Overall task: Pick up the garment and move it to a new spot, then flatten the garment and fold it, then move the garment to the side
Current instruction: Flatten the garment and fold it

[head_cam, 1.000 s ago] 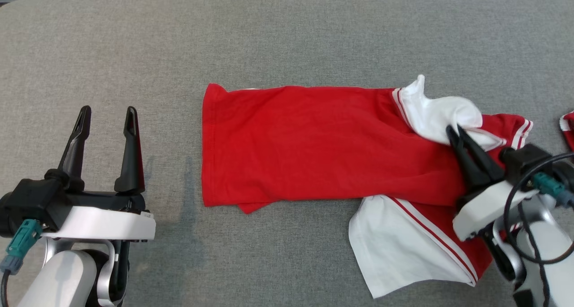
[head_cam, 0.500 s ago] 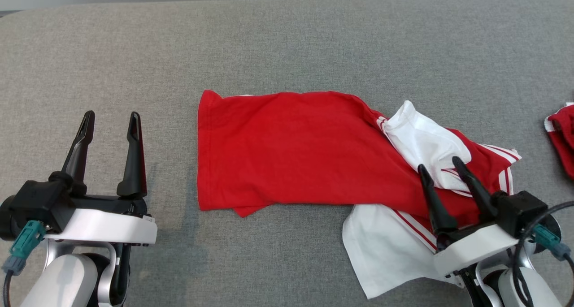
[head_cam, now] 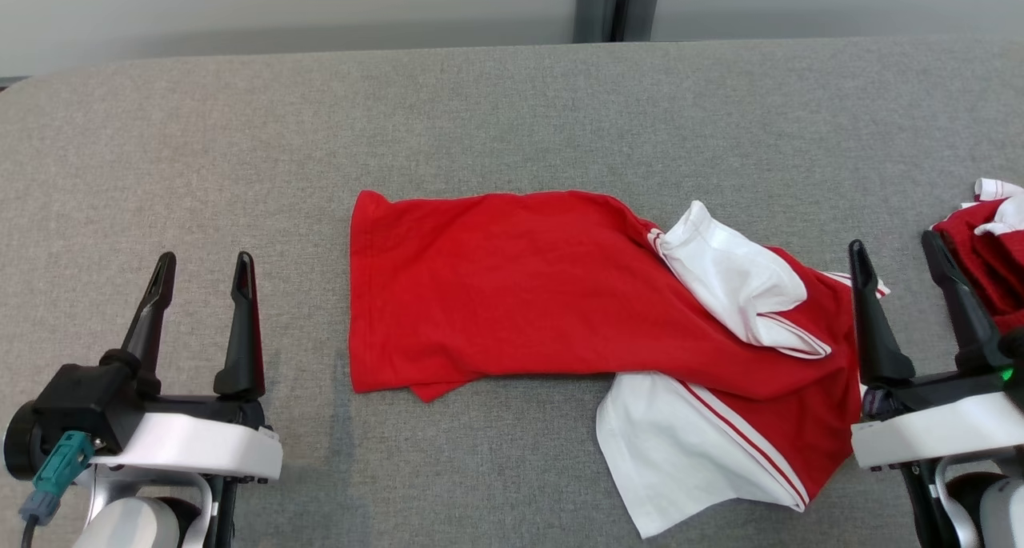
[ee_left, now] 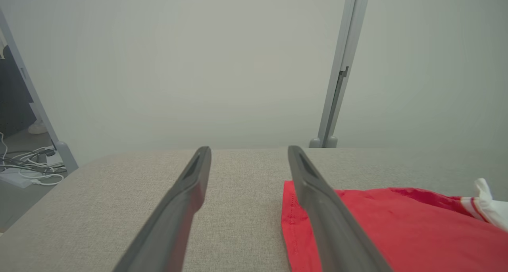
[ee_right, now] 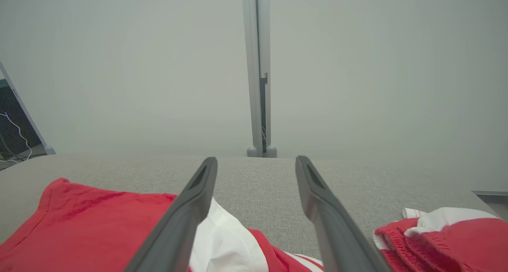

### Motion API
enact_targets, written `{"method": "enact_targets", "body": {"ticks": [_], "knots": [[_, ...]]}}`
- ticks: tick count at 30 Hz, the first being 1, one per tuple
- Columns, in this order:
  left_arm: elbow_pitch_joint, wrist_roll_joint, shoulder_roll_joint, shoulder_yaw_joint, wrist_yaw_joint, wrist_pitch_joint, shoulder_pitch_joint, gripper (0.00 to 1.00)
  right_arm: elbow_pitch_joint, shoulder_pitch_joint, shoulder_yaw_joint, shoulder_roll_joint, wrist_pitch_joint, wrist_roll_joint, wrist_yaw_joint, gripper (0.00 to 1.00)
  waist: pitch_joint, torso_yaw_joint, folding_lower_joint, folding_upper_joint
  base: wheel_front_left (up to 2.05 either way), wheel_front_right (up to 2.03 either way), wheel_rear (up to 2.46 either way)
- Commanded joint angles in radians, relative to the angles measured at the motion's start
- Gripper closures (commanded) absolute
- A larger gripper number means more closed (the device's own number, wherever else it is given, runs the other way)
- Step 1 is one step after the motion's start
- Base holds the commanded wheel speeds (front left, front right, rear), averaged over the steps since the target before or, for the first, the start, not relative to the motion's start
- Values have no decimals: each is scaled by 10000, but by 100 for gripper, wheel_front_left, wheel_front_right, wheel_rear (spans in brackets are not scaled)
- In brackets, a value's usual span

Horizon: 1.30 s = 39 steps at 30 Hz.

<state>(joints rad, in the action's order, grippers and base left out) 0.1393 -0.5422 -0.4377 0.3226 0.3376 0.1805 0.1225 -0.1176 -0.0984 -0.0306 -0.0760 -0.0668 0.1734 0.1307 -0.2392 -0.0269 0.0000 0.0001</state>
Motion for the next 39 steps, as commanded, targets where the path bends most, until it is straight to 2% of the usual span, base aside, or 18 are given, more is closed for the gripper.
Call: {"method": "enact_targets", "body": {"ticks": [1, 6, 20, 26, 31, 39], "knots": [[45, -10, -109, 0, 57, -19, -105, 0, -117, 86, -139, -28, 54, -29, 4, 0, 97, 35, 0, -1, 0, 0, 0], [125, -8, -155, 87, 97, -144, -396, 0, -251, 257, -498, -7, 319, 69, 4, 0, 219, 59, 0, -1, 0, 0, 0], [231, -96, -203, 209, 60, -287, -216, 0, -446, 275, -549, 94, 463, 272, 4, 0, 123, 25, 0, -1, 0, 0, 0], [231, -138, -393, 55, -287, -433, 798, 0, -474, -16, -453, 100, 446, 289, 4, 0, -271, 104, 0, -1, 0, 0, 0], [-579, -506, -359, 282, -1066, -1035, 2306, 0, -366, -306, -292, 104, 361, 353, 4, 0, -640, 373, 0, -1, 0, 0, 0], [-3665, -1613, 32, 964, -2720, -2485, 3994, 0, 4, -616, -62, 147, 132, 354, 4, 0, -1149, 849, 0, -1, 0, 0, 0]]}}
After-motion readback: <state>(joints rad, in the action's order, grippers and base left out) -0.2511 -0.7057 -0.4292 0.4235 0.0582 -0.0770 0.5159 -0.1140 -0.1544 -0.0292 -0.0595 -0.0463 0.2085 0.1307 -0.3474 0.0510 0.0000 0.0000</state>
